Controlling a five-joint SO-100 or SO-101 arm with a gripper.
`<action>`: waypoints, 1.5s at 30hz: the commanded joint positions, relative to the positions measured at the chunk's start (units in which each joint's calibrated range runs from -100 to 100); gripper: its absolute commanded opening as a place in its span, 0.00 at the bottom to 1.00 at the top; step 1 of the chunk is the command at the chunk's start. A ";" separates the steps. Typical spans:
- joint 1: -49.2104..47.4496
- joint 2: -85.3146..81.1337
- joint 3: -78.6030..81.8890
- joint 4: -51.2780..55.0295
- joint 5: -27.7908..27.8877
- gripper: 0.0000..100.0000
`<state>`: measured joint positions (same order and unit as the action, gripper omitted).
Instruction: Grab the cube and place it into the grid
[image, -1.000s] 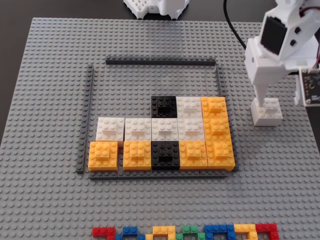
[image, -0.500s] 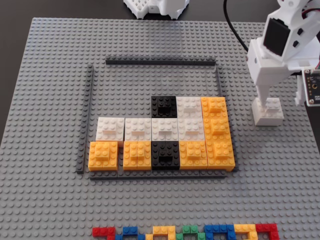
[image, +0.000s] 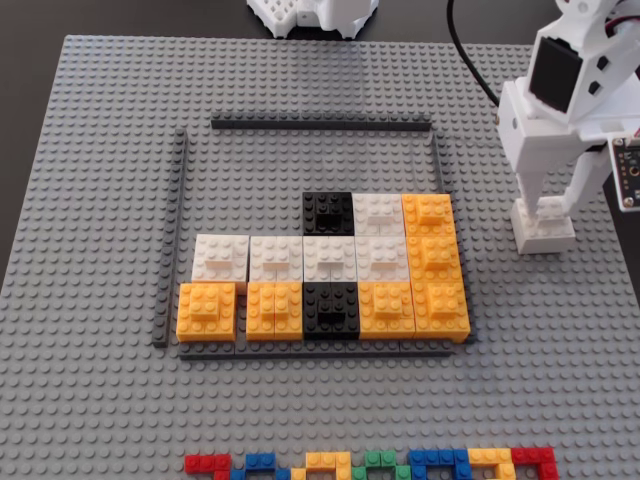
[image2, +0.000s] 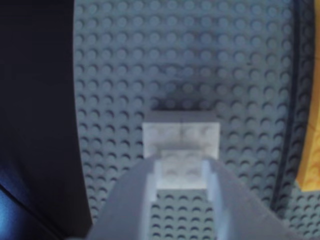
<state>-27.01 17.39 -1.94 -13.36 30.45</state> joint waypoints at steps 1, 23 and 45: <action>0.24 -2.43 -0.19 -0.17 0.34 0.08; 2.74 -32.35 5.88 5.39 4.44 0.08; 22.85 -53.24 25.37 4.61 15.53 0.08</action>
<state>-8.13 -30.03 20.83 -7.50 43.88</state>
